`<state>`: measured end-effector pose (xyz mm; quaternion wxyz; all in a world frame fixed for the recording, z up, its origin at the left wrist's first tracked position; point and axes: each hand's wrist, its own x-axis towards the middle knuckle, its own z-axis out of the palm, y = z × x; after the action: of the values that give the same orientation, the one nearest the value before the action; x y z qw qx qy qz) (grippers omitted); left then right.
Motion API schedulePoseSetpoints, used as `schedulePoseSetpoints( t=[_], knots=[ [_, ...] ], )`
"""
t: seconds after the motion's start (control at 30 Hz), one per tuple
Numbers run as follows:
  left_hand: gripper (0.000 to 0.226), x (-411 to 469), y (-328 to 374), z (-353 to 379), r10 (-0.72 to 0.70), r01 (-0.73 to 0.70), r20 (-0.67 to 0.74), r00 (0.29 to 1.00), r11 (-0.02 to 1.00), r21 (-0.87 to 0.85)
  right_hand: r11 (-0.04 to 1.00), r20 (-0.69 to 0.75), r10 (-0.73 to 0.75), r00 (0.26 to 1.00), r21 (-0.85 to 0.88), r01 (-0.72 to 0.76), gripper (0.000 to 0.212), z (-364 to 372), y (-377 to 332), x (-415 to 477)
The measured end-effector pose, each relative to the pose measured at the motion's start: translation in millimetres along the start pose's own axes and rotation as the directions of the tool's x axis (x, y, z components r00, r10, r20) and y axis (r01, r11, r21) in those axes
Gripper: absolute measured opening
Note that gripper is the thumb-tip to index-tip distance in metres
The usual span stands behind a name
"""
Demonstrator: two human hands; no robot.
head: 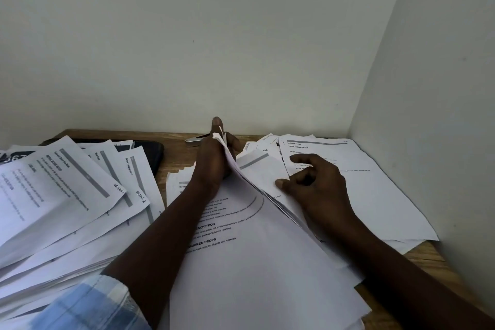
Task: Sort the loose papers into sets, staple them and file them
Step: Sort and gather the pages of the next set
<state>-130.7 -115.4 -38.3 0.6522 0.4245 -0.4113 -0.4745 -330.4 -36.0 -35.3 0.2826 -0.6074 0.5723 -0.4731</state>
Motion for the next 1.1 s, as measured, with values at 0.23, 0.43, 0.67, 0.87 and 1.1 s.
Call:
schedulePoseSetpoints(
  t=[0.23, 0.43, 0.67, 0.87, 1.1],
  knots=[
    [0.087, -10, -6, -2, 0.098, -0.117, 0.083, 0.992, 0.96, 0.256, 0.996, 0.027, -0.026, 0.999, -0.088, 0.028, 0.018, -3, -7, -1],
    [0.091, -7, -7, -5, 0.105, -0.135, 0.114, 0.988, 0.945, 0.299, 0.966, -0.013, -0.179, 0.984, -0.193, 0.173, 0.017, -1, -1, -3],
    [0.072, -6, -6, -5, 0.118, -0.117, 0.018, 0.993, 0.929, 0.35, 0.991, 0.106, -0.097, 0.99, 0.099, 0.087, 0.029, 4, -11, -5],
    [0.065, -10, 6, -3, 0.058, -0.052, -0.073, 0.996, 0.995, 0.083, 0.996, 0.064, -0.004, 0.998, -0.092, 0.01, 0.011, 0, 0, 2],
    [0.093, -2, 1, -13, -0.003, -0.004, -0.038, 0.999, 0.981, -0.195, 0.982, 0.131, 0.071, 0.989, 0.164, -0.092, 0.038, 2, 2, 2]
  ],
)
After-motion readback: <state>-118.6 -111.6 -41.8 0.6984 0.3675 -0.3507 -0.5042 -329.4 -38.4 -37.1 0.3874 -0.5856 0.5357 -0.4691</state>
